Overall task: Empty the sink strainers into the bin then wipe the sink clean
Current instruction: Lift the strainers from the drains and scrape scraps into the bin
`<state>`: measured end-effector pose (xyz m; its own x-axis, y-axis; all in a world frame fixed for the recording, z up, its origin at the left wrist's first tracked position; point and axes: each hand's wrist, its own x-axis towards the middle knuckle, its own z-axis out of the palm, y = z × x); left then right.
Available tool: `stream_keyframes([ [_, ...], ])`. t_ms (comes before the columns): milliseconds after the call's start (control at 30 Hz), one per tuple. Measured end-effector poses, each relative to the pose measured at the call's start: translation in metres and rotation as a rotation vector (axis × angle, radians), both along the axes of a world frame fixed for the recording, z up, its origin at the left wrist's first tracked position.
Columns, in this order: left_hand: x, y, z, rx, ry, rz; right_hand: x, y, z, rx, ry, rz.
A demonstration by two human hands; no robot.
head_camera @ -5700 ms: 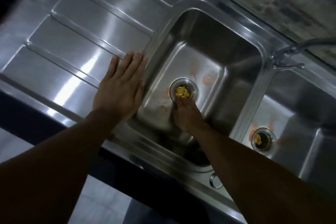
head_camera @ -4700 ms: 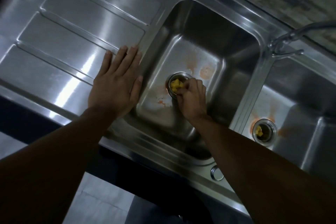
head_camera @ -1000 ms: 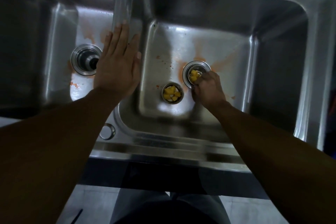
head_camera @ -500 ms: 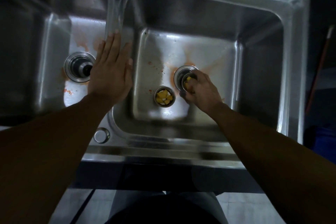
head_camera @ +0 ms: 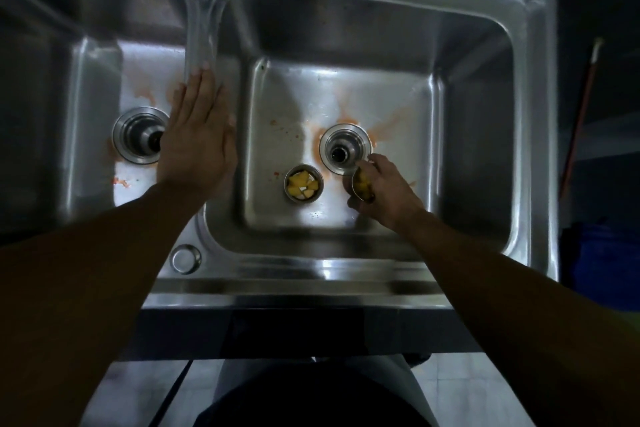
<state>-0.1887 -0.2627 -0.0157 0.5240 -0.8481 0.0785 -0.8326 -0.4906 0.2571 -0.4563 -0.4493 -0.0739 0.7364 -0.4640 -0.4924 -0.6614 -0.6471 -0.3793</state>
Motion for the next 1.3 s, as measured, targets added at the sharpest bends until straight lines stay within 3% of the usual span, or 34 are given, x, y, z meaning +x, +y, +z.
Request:
stream_keyframes([
  [467, 0.005, 0.002, -0.008, -0.014, -0.006, -0.019, -0.002, 0.004, -0.006, 0.029, 0.012, -0.040],
  [800, 0.003, 0.001, -0.004, -0.002, -0.004, -0.019, 0.011, 0.002, 0.013, 0.013, 0.272, 0.094],
  [1300, -0.035, -0.003, 0.027, 0.246, 0.057, -0.026, -0.032, 0.033, 0.081, -0.027, -0.047, -0.190],
])
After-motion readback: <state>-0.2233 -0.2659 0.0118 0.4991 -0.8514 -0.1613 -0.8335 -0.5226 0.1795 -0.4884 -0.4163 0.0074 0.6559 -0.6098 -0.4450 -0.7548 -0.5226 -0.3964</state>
